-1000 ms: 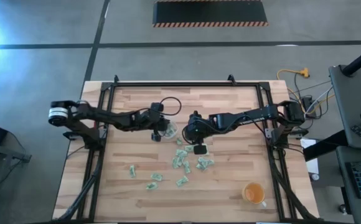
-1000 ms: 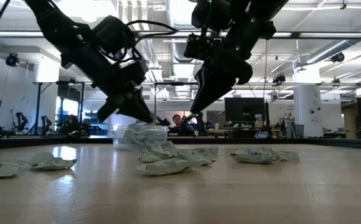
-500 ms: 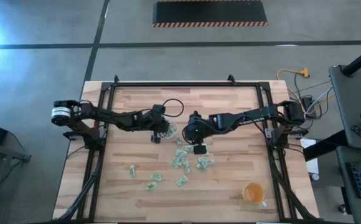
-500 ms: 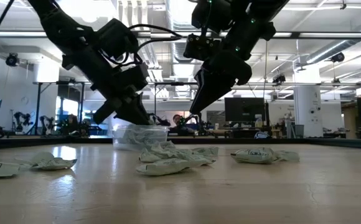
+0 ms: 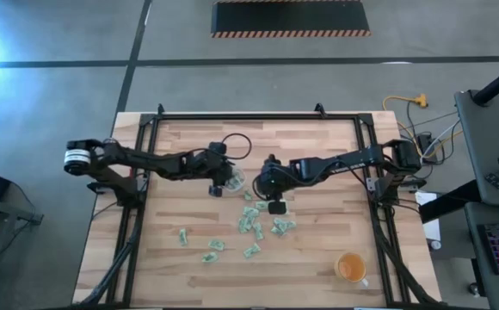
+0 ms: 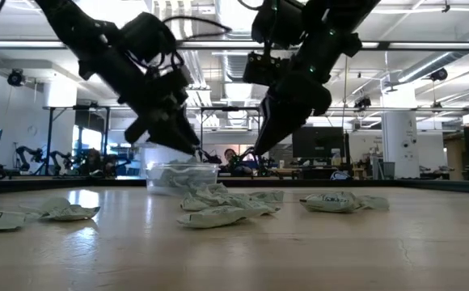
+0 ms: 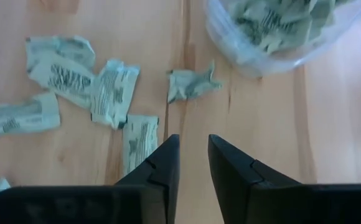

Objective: Pick and place Stevia / Truvia into bins
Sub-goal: Put the stevia packet into the transparent bin

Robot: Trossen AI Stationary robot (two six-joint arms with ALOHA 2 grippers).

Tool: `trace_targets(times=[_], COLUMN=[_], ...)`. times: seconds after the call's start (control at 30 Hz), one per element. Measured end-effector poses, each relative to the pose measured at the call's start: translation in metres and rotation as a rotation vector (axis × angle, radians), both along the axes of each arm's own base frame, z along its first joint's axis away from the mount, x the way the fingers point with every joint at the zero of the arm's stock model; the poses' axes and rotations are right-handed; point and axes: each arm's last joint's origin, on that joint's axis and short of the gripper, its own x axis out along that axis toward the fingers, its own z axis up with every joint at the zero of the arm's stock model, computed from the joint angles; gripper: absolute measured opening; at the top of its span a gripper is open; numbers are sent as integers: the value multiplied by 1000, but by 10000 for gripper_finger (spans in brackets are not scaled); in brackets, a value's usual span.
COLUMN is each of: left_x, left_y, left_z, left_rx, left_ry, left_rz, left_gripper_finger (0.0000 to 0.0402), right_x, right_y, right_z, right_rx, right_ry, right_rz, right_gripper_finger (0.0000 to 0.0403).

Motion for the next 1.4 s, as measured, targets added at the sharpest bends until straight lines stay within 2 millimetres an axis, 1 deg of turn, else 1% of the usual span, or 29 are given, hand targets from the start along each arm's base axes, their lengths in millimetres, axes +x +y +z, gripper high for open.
trace_targets(times=[0.13, 0.3, 0.37, 0.43, 0.53, 0.67, 0.87, 1.03, 1.27, 1.4], left_x=[-10, -30, -40, -49, -61, -70, -75, -75, -77, -79], left_y=[-5, -19, -27, -35, -47, -58, -64, -64, -64, -64], left_z=[18, 42, 46, 45, 46, 51, 57, 57, 55, 52], left_rx=[-24, -110, -167, -206, -228, -250, -253, -253, -268, -268], left_ry=[-51, -109, -112, -102, -72, -82, -110, -110, -89, -61], left_rz=[12, 31, 46, 43, 5, -35, -68, -66, -54, -48], left_gripper_finger=[183, 185, 185, 185, 185, 185, 185, 185, 185, 185], right_x=[-3, 3, 3, 3, -1, -10, -21, -24, -29, -29], right_y=[0, 0, 0, 0, 1, 5, 6, 6, 6, 6], right_z=[-7, -9, -10, -11, -17, -27, -42, -50, -57, -57], right_rx=[0, -10, -11, -10, 44, 124, 148, 158, 159, 175], right_ry=[0, -142, -178, -181, -143, -88, -52, -61, -84, -97], right_rz=[0, 11, 12, 13, 19, 37, 10, 9, 12, -5], right_gripper_finger=[81, 87, 90, 95, 109, 133, 161, 175, 176, 173])
